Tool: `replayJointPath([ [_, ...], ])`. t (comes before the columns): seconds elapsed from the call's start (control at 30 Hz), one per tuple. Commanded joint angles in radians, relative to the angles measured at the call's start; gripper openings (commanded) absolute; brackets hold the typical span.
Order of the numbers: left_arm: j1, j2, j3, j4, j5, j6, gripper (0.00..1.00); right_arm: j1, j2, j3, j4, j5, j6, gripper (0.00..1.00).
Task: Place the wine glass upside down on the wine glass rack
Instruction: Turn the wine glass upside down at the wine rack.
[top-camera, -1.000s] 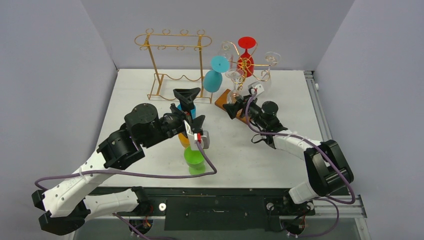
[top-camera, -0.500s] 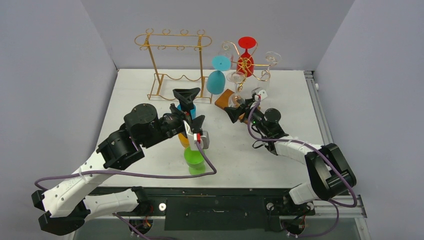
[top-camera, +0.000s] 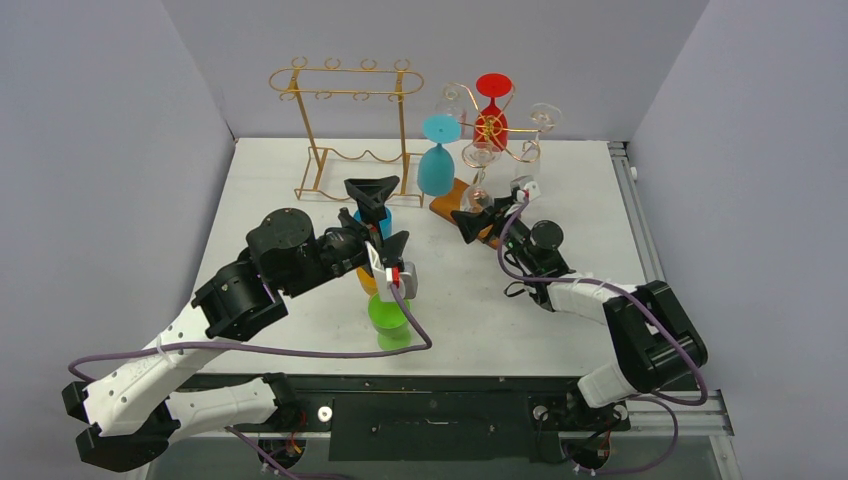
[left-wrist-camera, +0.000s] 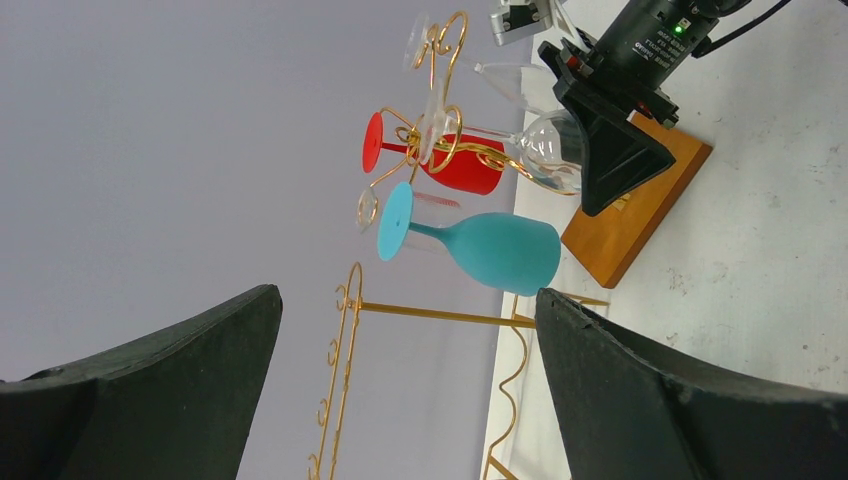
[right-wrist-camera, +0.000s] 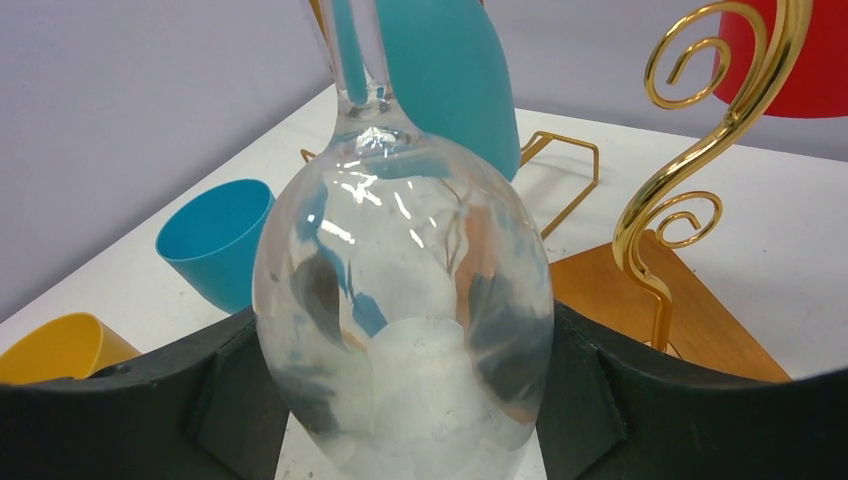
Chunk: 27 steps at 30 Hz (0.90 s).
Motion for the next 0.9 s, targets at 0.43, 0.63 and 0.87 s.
replayJointPath([
  [0.43, 0.001, -0.002, 0.022, -0.002, -0.021, -0.1, 0.96, -0.01, -0.086, -0.064, 0.038, 0.044, 0.013, 0.79],
  [0.63, 0.04, 0.046, 0.069, -0.052, -0.021, -0.266, 0.96, -0.012, -0.353, -0.118, -0.215, 0.063, -0.002, 0.79],
  [0.87, 0.195, 0.148, 0.214, -0.158, 0.064, -0.541, 0.96, -0.04, -0.625, 0.173, -0.794, 0.151, -0.094, 0.79],
])
